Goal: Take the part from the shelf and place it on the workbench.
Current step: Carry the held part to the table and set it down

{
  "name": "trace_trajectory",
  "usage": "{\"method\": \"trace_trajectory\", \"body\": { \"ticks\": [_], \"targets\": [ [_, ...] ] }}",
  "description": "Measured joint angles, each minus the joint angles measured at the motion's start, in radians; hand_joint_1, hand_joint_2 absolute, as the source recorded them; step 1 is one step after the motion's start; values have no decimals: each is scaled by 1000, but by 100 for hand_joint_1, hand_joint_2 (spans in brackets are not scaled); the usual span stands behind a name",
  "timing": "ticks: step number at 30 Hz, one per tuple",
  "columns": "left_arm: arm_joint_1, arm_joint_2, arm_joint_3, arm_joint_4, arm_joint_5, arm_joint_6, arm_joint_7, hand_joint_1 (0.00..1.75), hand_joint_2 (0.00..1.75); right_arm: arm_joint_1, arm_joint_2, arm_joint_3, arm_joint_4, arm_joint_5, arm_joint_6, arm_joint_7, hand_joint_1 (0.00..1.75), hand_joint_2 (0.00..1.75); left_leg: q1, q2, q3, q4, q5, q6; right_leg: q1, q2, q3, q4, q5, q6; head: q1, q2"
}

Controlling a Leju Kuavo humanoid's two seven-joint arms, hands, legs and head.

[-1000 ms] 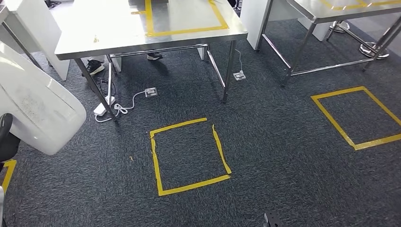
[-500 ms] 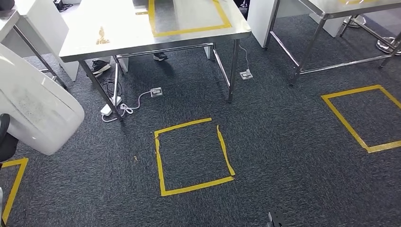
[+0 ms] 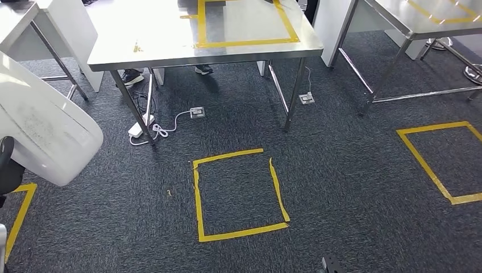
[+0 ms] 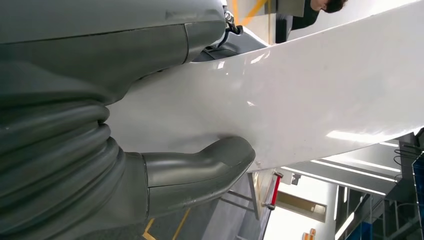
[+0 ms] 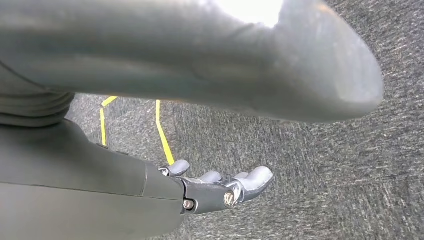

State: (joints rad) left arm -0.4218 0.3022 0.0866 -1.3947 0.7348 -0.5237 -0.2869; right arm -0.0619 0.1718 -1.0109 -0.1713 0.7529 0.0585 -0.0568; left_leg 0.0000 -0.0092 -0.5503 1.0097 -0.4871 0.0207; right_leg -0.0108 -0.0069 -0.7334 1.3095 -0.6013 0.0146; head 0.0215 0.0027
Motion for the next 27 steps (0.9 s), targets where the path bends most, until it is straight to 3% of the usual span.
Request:
{"method": "trace_trajectory", "body": {
  "ticks": [1, 4, 6, 9, 10, 12, 14, 16, 17, 18, 20, 21, 22, 24, 26, 27],
  "targets": [
    [2, -1, 0, 0, 1, 0, 0, 175, 175, 2, 0, 0, 0, 0, 0, 0, 0, 0, 1, -3, 13, 0, -10, -2, 0, 0, -4, -29, 22, -1, 1, 0],
    [4, -4, 0, 1, 3, 0, -1, 175, 175, 7, 0, 0, 0, 2, 0, 0, 0, 0, 0, -9, 50, 2, -46, -12, 1, 2, 38, -216, 161, -9, 2, 0],
    [4, -6, 0, 2, 5, 0, -1, 175, 175, 9, 0, -1, 0, 3, 0, 0, 0, 0, -2, -13, 67, 2, -65, -24, 4, 3, 58, -275, 196, -19, 0, 0],
    [5, -5, 0, 0, 8, 0, -2, 175, 175, 7, 1, -1, 0, 3, 0, 0, 0, 0, -2, -12, 78, 31, -57, -44, 2, 3, 92, -283, 176, -40, -4, 0],
    [4, -5, 0, 0, 9, 0, -3, 175, 175, 7, 1, -1, 0, 3, 0, 0, 0, 0, -1, -8, 56, 70, -48, -50, 1, 3, 107, -286, 169, -47, -8, 0],
    [6, -6, 0, -1, 9, 0, -3, 175, 175, 6, 1, -1, 0, 3, 0, 0, 0, 0, 2, -2, -27, 188, -50, -59, -1, 4, 136, -290, 151, -54, -14, 0],
    [12, -6, 0, 1, 9, 0, -2, 175, 175, 7, 1, -1, 0, 3, 0, 0, 0, 0, 4, 0, -118, 276, -113, -61, -1, 6, 166, -293, 126, -56, -14, 0],
    [19, -6, 0, 2, 9, 0, -2, 175, 175, 9, 1, -1, 0, 3, 0, 0, 0, 0, 5, 2, -168, 266, -172, -59, -2, 7, 205, -294, 95, -55, -15, 0],
    [20, -6, 0, 3, 9, 0, -1, 175, 175, 10, 1, -1, 0, 3, 0, 0, 0, 0, 5, 4, -177, 227, -162, -57, -2, 7, 226, -294, 77, -53, -15, 0],
    [21, -6, 0, 3, 9, 0, -1, 175, 175, 11, 1, -2, 0, 3, 0, 0, 0, 0, 5, 7, -177, 171, -109, -55, -2, 7, 244, -295, 60, -50, -16, 0],
    [23, -6, 0, 6, 9, 0, -1, 175, 175, 10, 1, -2, 0, 3, 0, 0, 0, 0, 2, 16, -171, 62, 41, -49, 1, 7, 276, -295, 25, -40, -20, 0],
    [25, -6, 0, 6, 8, 0, -1, 175, 175, 10, 1, -2, 0, 3, -1, 0, 0, 0, 1, 19, -166, 32, 93, -45, 4, 6, 292, -298, 10, -34, -21, 0],
    [25, -6, 0, 6, 8, 0, -1, 175, 175, 9, 0, -3, 0, 3, -2, 0, 0, 0, 1, 19, -159, 19, 112, -40, 6, 5, 307, -295, 4, -27, -22, 0],
    [24, -5, 0, 2, 7, 0, -1, 175, 175, 6, -1, -3, 0, 3, -3, 0, 0, 0, 3, 12, -133, 22, 103, -25, 7, 5, 305, -250, 24, -17, -20, 0],
    [21, -5, 0, 0, 7, 0, -2, 175, 175, 1, -2, -3, 0, 3, -3, 0, 0, 0, 5, 8, -102, 20, 85, -10, 6, 6, 235, -133, 59, -9, -15, 0],
    [21, -6, 0, -1, 7, 0, -2, 175, 175, 0, -3, -3, 0, 3, -3, 0, 0, 0, 4, 8, -87, 19, 71, -4, 5, 6, 184, -69, 53, -6, -13, 0]
  ]
}}
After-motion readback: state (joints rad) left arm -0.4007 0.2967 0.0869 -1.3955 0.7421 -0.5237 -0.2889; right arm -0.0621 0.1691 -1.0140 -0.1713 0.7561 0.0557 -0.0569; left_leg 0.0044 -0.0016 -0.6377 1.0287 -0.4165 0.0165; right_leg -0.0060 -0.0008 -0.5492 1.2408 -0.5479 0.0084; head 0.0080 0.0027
